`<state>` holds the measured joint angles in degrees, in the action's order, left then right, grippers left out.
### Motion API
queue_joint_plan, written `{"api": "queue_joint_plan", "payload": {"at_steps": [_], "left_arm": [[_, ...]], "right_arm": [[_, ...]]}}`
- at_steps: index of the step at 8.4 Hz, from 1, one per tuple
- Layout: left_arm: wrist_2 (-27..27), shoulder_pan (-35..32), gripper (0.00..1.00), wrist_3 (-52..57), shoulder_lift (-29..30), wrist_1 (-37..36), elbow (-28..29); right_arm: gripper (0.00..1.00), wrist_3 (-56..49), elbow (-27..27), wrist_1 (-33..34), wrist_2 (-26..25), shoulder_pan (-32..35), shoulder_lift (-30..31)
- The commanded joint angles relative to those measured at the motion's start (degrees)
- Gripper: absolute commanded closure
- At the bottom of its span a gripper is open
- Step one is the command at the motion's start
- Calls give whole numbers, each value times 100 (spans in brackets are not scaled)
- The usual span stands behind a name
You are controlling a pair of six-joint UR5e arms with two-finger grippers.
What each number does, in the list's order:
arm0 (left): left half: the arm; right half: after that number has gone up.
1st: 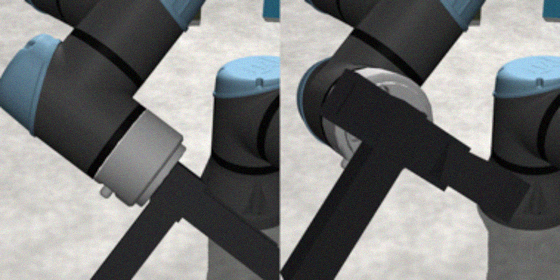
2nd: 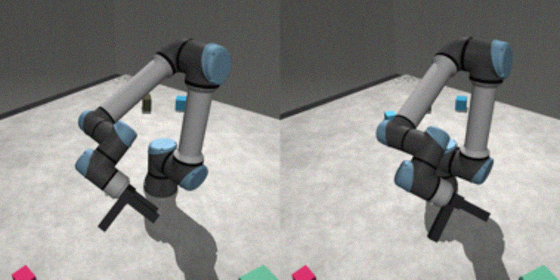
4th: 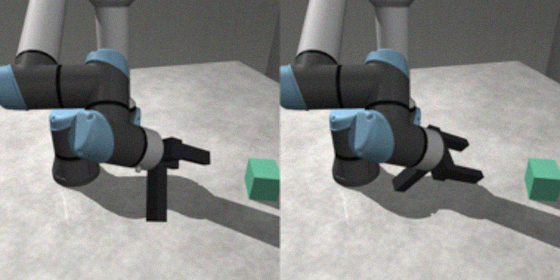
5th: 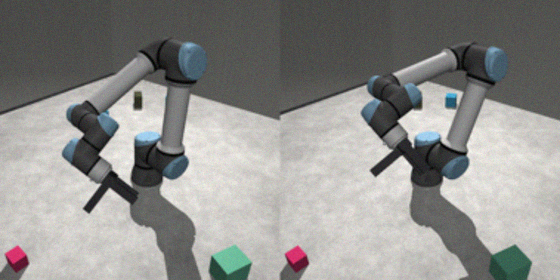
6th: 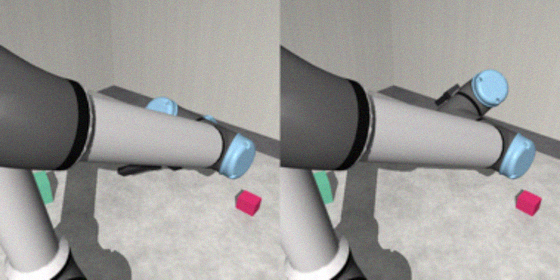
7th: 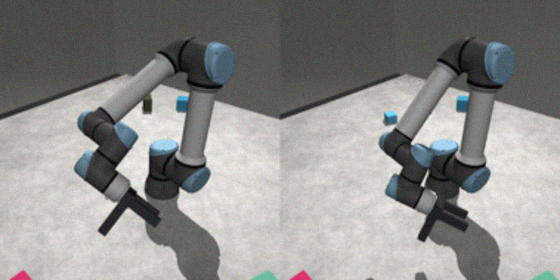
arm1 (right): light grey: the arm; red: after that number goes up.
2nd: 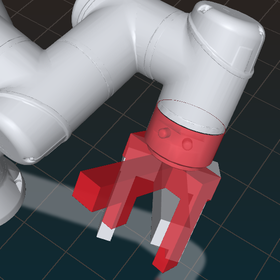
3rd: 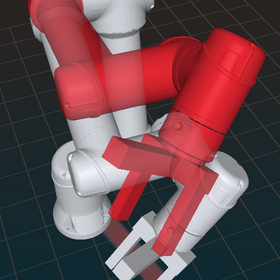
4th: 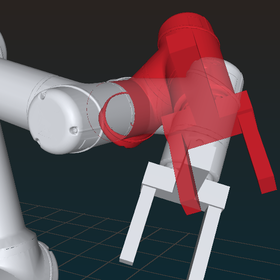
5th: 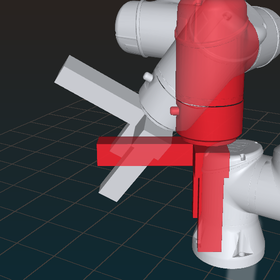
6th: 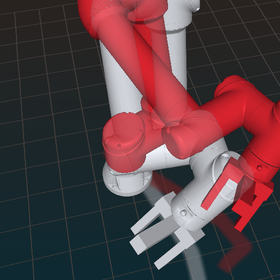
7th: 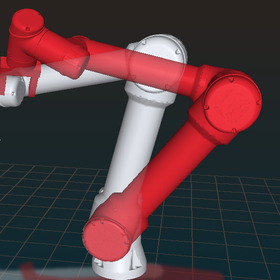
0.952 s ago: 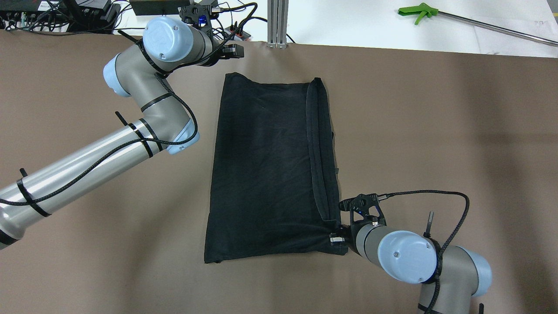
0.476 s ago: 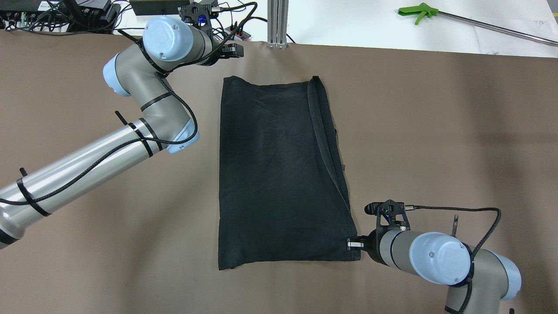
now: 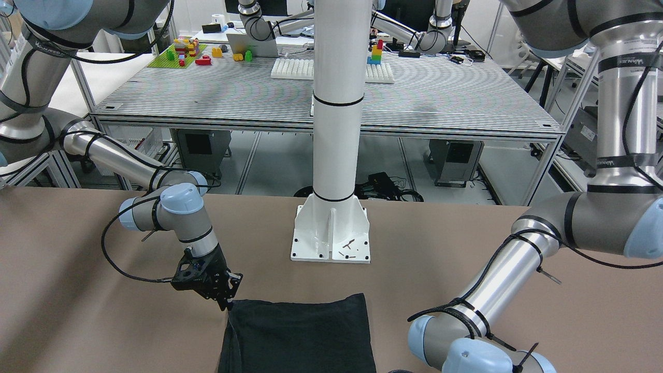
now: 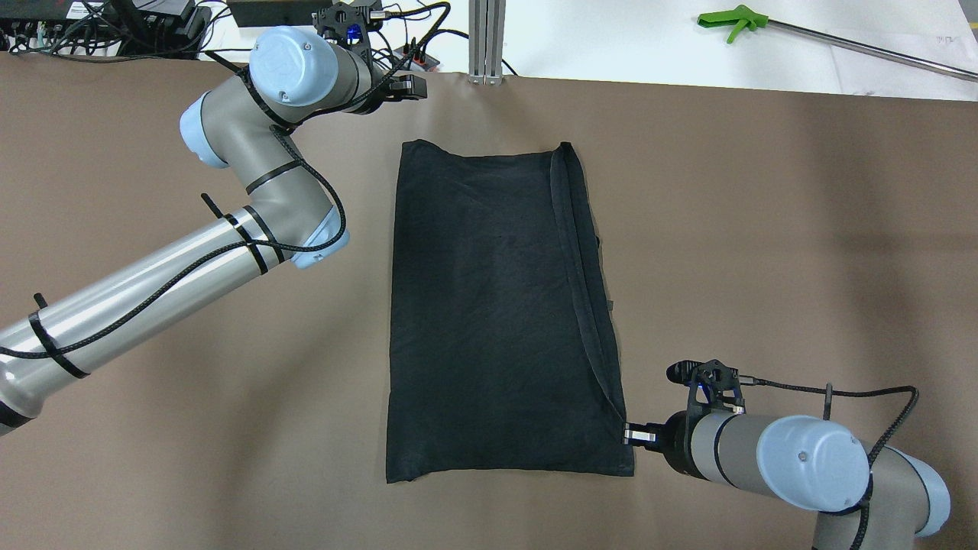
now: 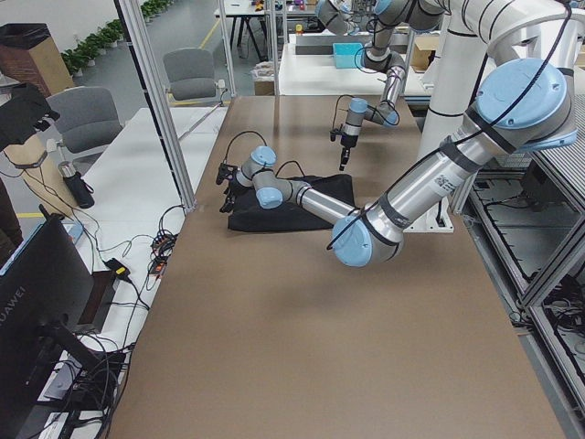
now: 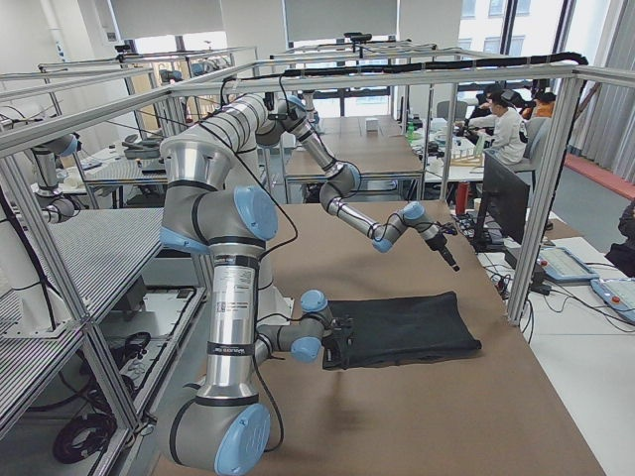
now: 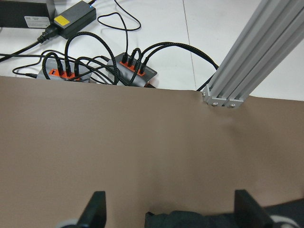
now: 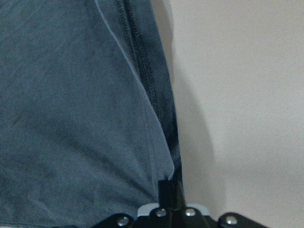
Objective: Fold clothes
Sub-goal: 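Release and move the right gripper to the shirt's far corner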
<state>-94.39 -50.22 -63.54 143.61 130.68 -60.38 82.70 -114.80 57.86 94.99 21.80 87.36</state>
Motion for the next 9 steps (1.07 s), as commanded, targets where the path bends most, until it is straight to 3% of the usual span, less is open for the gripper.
{"api": "queue_joint_plan", "payload": {"at_steps": [1, 3, 5, 8, 9], "left_arm": [[0, -5, 6, 0, -9, 1, 8], [0, -5, 5, 0, 0, -8, 8], [0, -14, 5, 0, 0, 1, 17], [-375, -180, 5, 385, -104, 71, -53], [-648, -250, 5, 447, -340, 97, -305]], "right_arm": [[5, -104, 36, -30, 28, 217, -44], [5, -271, 141, 162, 54, 649, -568], [5, -289, 482, 767, 20, 1078, -1358], [5, -550, 1510, 850, -86, 1685, -2327], [5, -1118, 1870, 806, -504, 1748, -2677]]}}
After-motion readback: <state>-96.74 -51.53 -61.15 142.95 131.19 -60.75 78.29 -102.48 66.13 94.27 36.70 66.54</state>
